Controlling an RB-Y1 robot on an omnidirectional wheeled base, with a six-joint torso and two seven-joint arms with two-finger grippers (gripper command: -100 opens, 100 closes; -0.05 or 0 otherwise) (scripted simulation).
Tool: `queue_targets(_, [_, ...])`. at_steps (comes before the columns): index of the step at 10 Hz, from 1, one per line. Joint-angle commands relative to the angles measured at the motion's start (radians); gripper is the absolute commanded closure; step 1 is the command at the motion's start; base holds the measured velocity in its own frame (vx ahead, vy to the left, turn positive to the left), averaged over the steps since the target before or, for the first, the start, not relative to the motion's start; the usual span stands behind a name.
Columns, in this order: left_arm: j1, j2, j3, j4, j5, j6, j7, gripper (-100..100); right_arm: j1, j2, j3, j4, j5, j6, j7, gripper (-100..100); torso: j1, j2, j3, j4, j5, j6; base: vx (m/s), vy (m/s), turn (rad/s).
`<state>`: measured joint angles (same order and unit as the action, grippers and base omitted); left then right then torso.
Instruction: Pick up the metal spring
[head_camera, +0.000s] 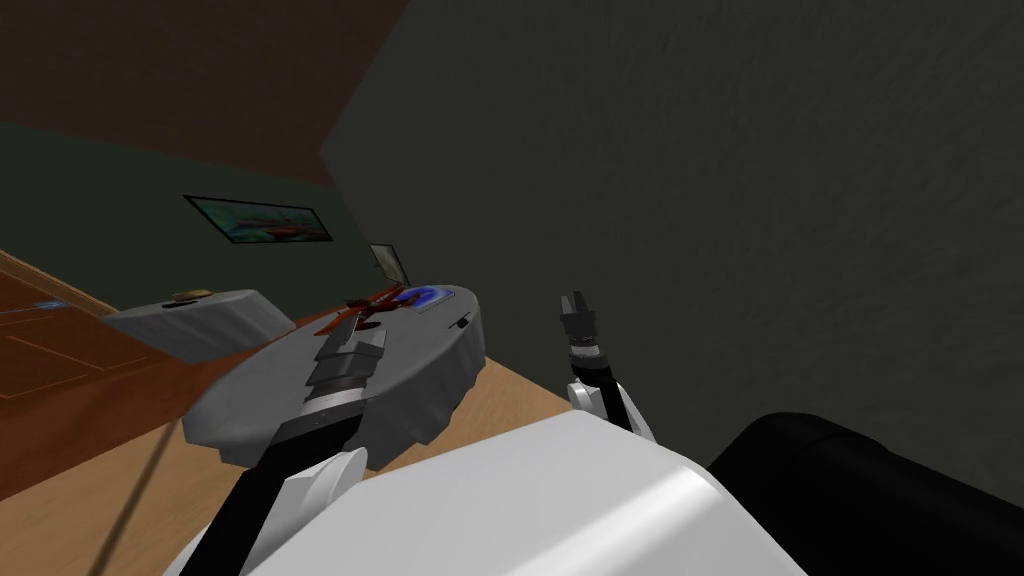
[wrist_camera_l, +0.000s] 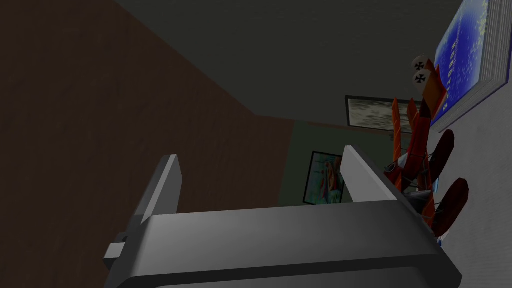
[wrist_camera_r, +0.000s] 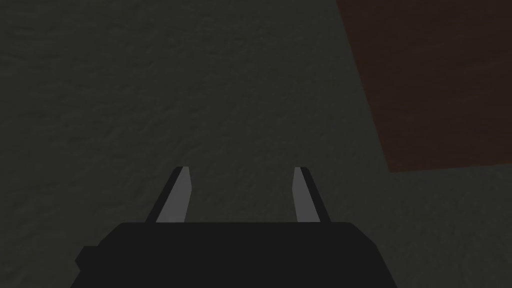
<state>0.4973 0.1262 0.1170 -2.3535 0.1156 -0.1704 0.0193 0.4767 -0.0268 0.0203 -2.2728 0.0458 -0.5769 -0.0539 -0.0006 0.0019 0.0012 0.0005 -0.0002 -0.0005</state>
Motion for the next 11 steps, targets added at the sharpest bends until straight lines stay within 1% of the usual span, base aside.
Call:
queue_targets(1, [-0.002,0.01,0.042,-0.017,0.006,0.05,0.031,-100,0.0,0.0,0.0,0.0,0.0,0.0,0.0,0,0.0,0.0,0.0,0.0,0.0,0.0,-0.027,-0.032,-0.189])
queue_targets(2, [-0.002,0.01,0.042,-0.017,0.006,0.06,0.031,-100,0.0,0.0,0.0,0.0,0.0,0.0,0.0,0,-0.001,0.0,0.0,0.0,0.0,0.001,-0.02,-0.022,-0.129])
queue_targets(3, [-0.009,0.019,0.081,-0.027,0.013,0.095,0.058,-100,0.0,0.0,0.0,0.0,0.0,0.0,0.0,0,0.0,0.0,0.0,0.0,0.0,0.0,-0.02,-0.029,-0.309])
queue_targets(4, [-0.009,0.019,0.081,-0.027,0.013,0.11,0.058,-100,0.0,0.0,0.0,0.0,0.0,0.0,0.0,0,-0.001,0.0,0.0,0.0,0.0,0.001,-0.017,-0.016,-0.106])
queue_targets(5, [-0.017,0.027,0.121,-0.037,0.021,0.144,0.088,-100,0.0,0.0,0.0,0.0,0.0,0.0,0.0,0,0.0,-0.001,0.0,0.0,0.0,0.0,-0.021,-0.031,-0.204])
queue_targets(6, [-0.017,0.027,0.121,-0.037,0.021,0.163,0.088,-100,0.0,0.0,0.0,0.0,0.0,0.0,0.0,0,-0.001,0.0,0.0,0.0,0.0,0.001,-0.017,-0.024,-0.139])
queue_targets(7, [-0.025,0.035,0.162,-0.048,0.031,0.198,0.118,-100,0.0,0.0,0.0,0.0,0.0,0.0,0.0,0,0.0,0.0,0.0,0.0,0.0,0.0,-0.02,-0.035,-0.269])
queue_targets(8, [-0.025,0.035,0.162,-0.048,0.031,0.22,0.118,-100,0.0,0.0,0.0,0.0,0.0,0.0,0.0,0,-0.001,0.0,0.0,0.0,0.0,0.001,-0.018,-0.022,-0.134])
queue_targets(9, [-0.033,0.042,0.205,-0.058,0.041,0.252,0.15,-100,0.0,0.0,0.0,0.0,0.0,0.0,0.0,0,0.0,0.0,0.0,0.0,0.0,0.0,-0.012,-0.037,-0.257])
queue_targets(10, [-0.033,0.042,0.205,-0.058,0.041,0.276,0.15,-100,0.0,0.0,0.0,0.0,0.0,0.0,0.0,0,-0.001,-0.001,0.0,0.0,0.0,0.001,-0.011,-0.03,-0.137])
queue_targets(11, [-0.04,0.048,0.248,-0.067,0.053,0.303,0.183,-100,0.0,0.0,0.0,0.0,0.0,0.0,0.0,0,-0.001,-0.001,0.0,0.0,0.0,0.0,-0.012,-0.041,-0.258])
